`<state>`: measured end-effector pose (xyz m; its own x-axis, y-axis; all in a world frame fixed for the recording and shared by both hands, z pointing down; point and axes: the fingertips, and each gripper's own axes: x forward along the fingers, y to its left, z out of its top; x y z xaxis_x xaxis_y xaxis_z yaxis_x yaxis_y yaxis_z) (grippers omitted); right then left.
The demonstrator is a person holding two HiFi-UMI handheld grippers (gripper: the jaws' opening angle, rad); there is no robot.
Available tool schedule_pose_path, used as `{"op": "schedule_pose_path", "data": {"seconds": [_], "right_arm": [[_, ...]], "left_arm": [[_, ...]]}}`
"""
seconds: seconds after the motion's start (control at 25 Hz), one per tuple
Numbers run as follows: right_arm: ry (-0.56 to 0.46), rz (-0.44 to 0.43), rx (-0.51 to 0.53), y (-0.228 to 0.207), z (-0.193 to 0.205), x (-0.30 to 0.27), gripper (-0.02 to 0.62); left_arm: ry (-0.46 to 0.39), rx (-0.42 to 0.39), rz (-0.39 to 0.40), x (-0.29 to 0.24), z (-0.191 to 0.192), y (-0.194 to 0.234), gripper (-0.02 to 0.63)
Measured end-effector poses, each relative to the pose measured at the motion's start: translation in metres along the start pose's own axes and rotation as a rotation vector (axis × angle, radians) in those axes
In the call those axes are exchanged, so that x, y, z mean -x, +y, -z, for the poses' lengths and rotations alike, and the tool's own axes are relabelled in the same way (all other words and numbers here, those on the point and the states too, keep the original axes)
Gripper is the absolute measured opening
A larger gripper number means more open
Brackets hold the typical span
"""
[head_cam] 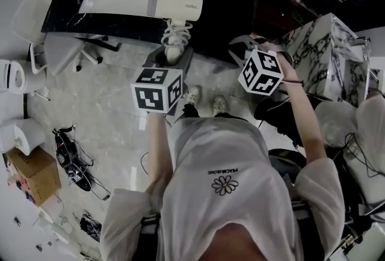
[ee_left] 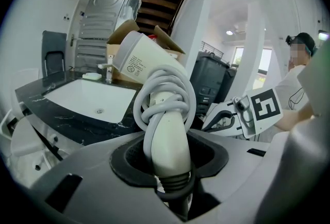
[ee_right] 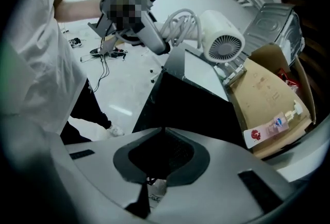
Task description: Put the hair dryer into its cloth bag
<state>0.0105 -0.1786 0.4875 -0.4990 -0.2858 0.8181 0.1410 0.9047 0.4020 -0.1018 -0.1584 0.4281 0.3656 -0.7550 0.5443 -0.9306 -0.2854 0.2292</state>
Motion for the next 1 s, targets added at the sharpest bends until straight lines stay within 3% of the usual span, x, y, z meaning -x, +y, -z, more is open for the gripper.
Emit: {"op": "schedule_pose_path", "data": {"seconds": [0.12, 0.36, 0.48, 0.68, 1.0], "right_arm": [[-0.062, 0.054, -0.038, -0.013, -0.008, 0.011, 0.02], [-0.164, 0.151, -0.128, -0.034, -0.014, 0.029, 0.02], [-0.172, 0.19, -0.14, -0.039, -0.014, 0.032, 0.02], [-0.169, 0.256, -0.149, -0.048, -0.011, 0.038, 0.02], [-0.229, 0.359, -0.243, -0.063, -0.012, 0.053, 0.02]], "left_arm": [[-0.005, 0.023, 0.047, -0.001, -0.006, -0.004, 0.167], [0.037, 0.07, 0.231, 0.009, -0.009, -0.032, 0.167], [0.101, 0.072, 0.306, 0.018, 0.01, -0.053, 0.166], [0.213, 0.052, 0.349, 0.033, 0.05, -0.08, 0.164], [0.368, 0.159, 0.465, 0.043, 0.102, -0.112, 0.164]]}}
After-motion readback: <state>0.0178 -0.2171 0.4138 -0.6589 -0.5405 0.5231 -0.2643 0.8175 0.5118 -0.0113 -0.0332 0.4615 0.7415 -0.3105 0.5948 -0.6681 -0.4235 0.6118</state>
